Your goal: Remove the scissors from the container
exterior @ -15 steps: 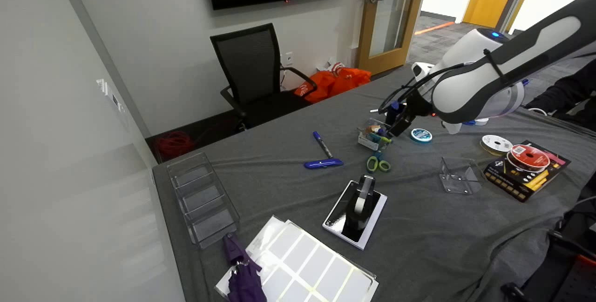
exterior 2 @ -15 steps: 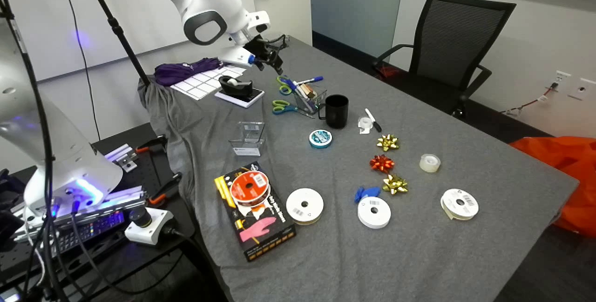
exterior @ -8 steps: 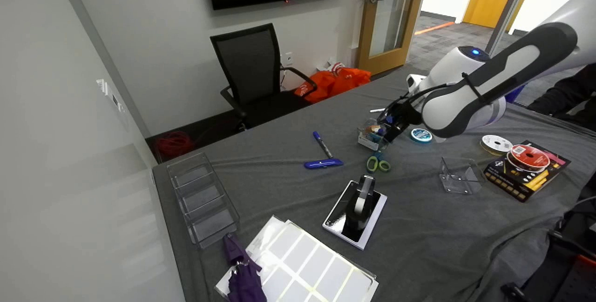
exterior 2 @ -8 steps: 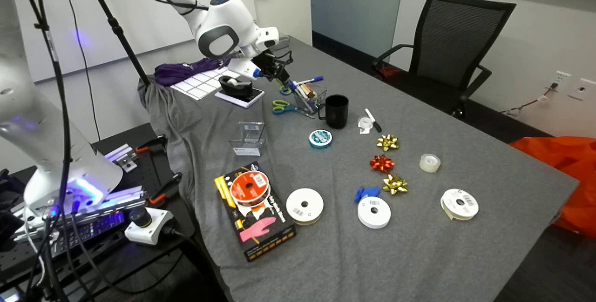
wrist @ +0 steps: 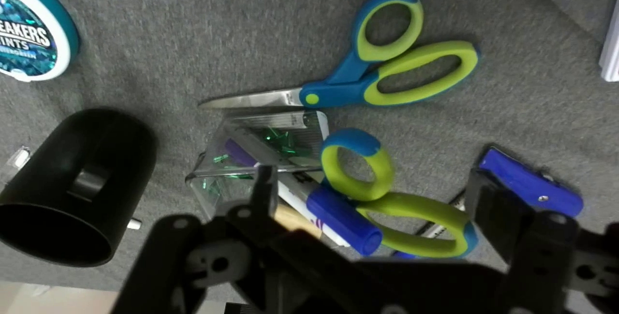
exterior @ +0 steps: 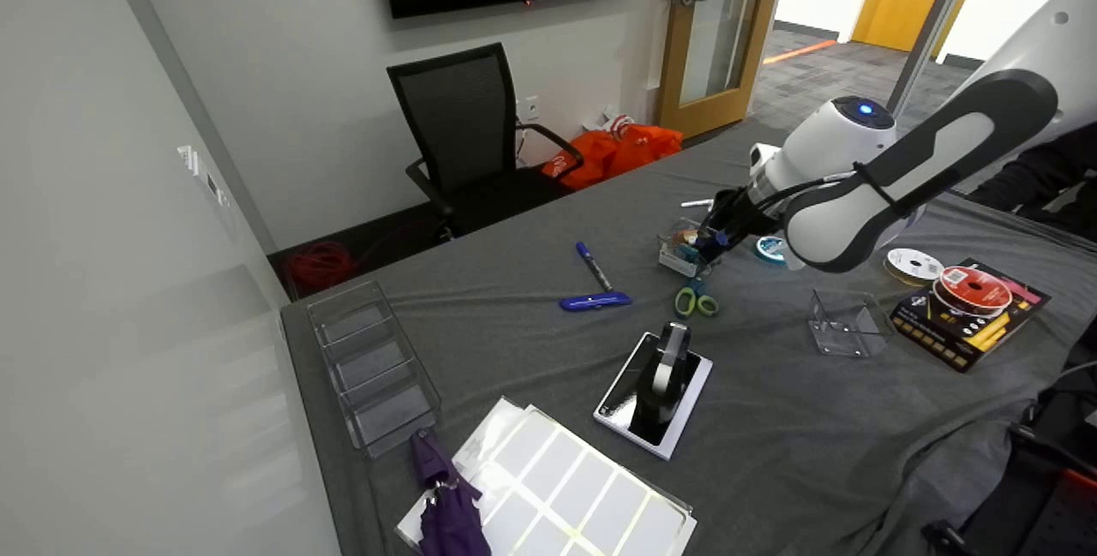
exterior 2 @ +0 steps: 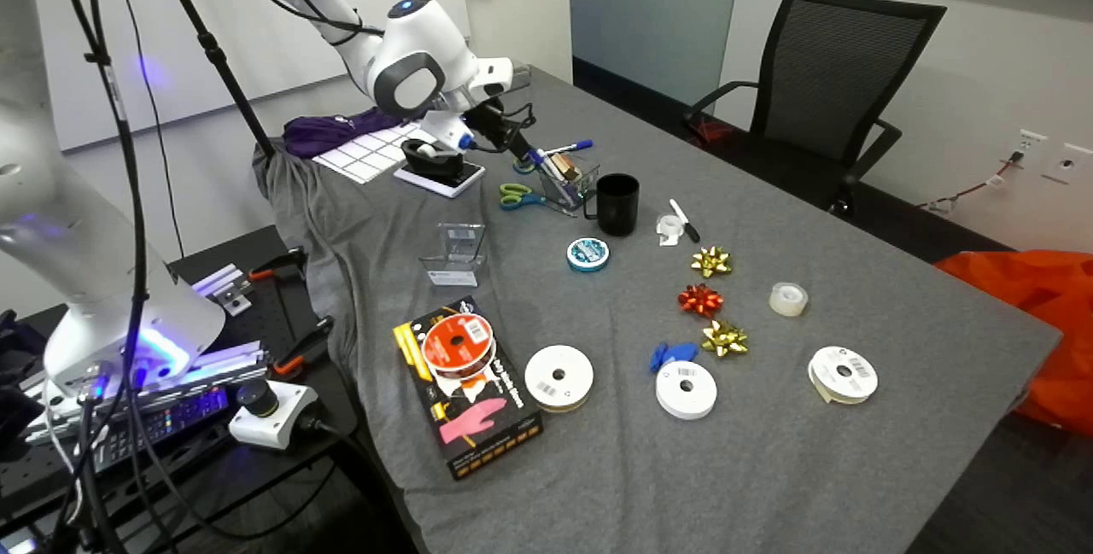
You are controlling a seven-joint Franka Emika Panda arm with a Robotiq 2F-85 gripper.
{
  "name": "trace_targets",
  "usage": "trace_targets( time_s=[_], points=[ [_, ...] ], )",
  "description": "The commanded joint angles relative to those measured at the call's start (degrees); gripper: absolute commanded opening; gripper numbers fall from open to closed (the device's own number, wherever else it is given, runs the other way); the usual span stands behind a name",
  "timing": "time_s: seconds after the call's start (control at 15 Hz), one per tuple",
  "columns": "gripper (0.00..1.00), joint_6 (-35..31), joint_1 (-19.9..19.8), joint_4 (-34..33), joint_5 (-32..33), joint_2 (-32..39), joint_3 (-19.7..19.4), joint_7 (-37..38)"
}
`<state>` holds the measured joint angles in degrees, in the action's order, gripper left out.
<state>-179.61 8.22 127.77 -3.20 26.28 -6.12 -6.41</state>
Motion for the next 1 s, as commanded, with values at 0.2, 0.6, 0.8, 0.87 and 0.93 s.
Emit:
trace_targets(
  time_s=[0.2, 0.6, 0.8, 0.87, 0.93],
  points=[
    [1.00, 2.1, -3.4, -1.8, 6.8, 0.6, 3.0, -1.3],
    [1.00, 6.5, -4.3, -3.1, 12.3, 0.5, 4.1, -4.1],
    [1.00, 5.8, -5.0, -3.6, 13.3, 0.8, 4.9, -5.3],
    [1.00, 5.3, -5.2, -3.7, 13.4, 0.9, 5.1, -5.4],
    [1.00, 4.5, -5.4, -3.7, 13.1, 1.0, 5.3, -5.2]
  ],
)
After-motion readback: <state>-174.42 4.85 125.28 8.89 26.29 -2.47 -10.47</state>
